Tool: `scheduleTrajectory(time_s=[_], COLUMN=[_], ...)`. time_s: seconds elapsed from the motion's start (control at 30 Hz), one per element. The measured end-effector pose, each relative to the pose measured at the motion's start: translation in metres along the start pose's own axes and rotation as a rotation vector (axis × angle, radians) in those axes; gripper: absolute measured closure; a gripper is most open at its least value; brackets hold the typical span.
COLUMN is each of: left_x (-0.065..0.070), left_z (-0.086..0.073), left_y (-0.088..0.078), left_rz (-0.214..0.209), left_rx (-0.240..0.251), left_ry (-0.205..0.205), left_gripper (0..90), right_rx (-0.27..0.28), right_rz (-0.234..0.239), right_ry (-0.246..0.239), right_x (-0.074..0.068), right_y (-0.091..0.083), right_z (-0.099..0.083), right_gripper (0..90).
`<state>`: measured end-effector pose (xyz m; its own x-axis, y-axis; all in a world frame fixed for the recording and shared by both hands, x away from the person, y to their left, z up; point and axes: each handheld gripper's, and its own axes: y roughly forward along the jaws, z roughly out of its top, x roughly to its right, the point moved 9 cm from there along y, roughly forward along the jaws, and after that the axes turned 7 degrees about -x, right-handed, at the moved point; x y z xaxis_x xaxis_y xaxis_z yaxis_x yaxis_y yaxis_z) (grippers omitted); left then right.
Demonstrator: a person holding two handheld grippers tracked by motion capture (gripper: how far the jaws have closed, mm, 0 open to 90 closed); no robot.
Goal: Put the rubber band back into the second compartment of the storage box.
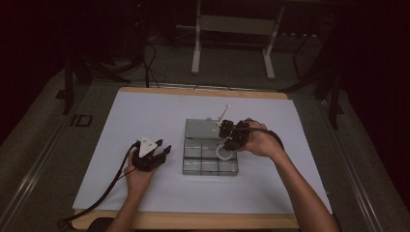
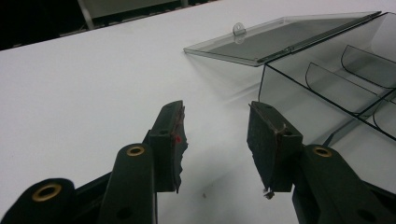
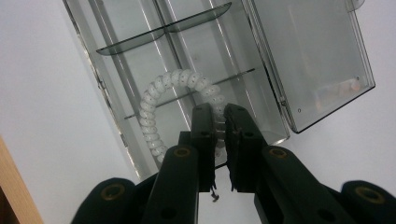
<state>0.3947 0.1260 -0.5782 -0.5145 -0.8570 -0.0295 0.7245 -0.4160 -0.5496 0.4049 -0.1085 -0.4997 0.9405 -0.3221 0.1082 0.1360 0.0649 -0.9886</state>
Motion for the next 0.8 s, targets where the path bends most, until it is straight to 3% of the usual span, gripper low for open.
scheduleTrajectory(time_s=[0.8], left_x=[-0.0002], left_z=[-0.0001], left_y=[0.0001], left_rz=[0.0], left_rx=[-0.001], left_ry=[-0.001], left_gripper=[56.7], right_rx=[0.011], right_rz=[0.001], right_ry=[0.036], right_x=[0.0071], right_y=[0.0063], right_z=[0.0091], right_gripper=[82.5])
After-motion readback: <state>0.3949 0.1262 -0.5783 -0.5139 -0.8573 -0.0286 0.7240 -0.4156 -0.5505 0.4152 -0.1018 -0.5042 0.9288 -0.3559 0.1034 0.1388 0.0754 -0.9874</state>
